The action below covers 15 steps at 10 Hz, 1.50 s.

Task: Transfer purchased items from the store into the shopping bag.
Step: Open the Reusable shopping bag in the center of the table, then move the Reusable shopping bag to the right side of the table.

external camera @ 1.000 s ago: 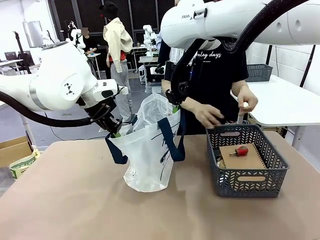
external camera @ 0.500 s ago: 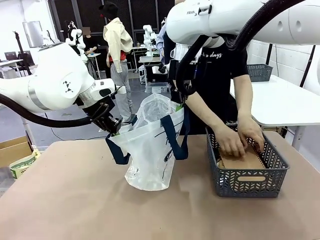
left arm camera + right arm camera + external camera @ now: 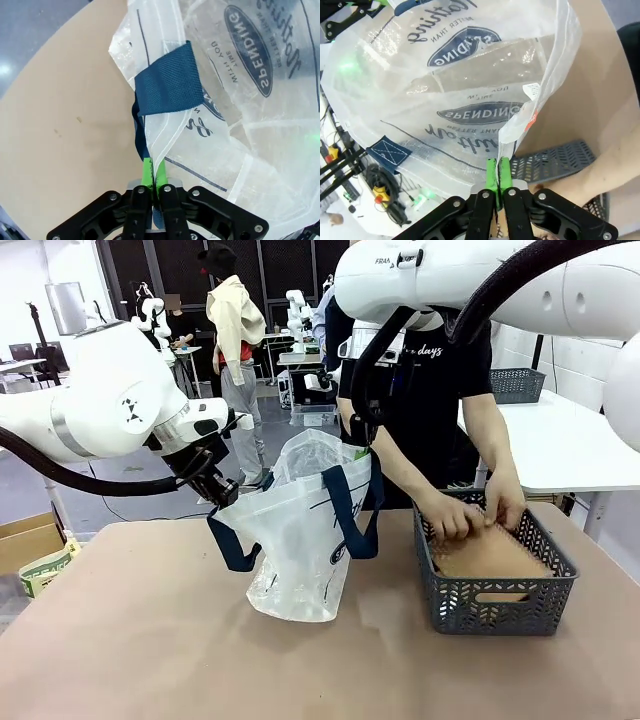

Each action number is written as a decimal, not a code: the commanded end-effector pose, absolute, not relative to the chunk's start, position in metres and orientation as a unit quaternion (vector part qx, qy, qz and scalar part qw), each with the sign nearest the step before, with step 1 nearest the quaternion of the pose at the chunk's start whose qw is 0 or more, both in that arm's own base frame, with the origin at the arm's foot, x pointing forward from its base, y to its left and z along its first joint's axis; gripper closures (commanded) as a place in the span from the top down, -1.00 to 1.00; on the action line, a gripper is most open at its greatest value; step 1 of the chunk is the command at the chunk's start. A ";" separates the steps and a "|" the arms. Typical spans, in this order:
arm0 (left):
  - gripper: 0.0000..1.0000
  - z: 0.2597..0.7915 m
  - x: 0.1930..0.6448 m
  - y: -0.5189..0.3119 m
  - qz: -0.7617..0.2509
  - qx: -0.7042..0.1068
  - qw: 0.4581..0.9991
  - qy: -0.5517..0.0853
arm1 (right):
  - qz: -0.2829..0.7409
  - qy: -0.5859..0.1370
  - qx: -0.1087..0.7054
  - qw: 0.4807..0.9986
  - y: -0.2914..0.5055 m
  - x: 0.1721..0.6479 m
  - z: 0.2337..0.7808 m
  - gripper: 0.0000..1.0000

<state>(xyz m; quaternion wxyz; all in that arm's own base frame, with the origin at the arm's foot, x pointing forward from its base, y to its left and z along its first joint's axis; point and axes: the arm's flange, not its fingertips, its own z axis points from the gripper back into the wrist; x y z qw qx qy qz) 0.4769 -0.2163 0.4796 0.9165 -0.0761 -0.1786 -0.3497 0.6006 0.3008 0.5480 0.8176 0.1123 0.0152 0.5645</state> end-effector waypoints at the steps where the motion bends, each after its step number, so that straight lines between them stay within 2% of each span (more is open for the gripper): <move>1: -1.00 0.480 0.472 -0.205 -0.368 -0.082 0.907 -0.186 | 0.579 0.021 0.113 0.807 0.303 0.611 0.556 -1.00; 15: -1.00 0.481 0.476 -0.215 -0.361 -0.074 0.912 -0.181 | 0.567 0.015 0.113 0.816 0.301 0.602 0.548 -1.00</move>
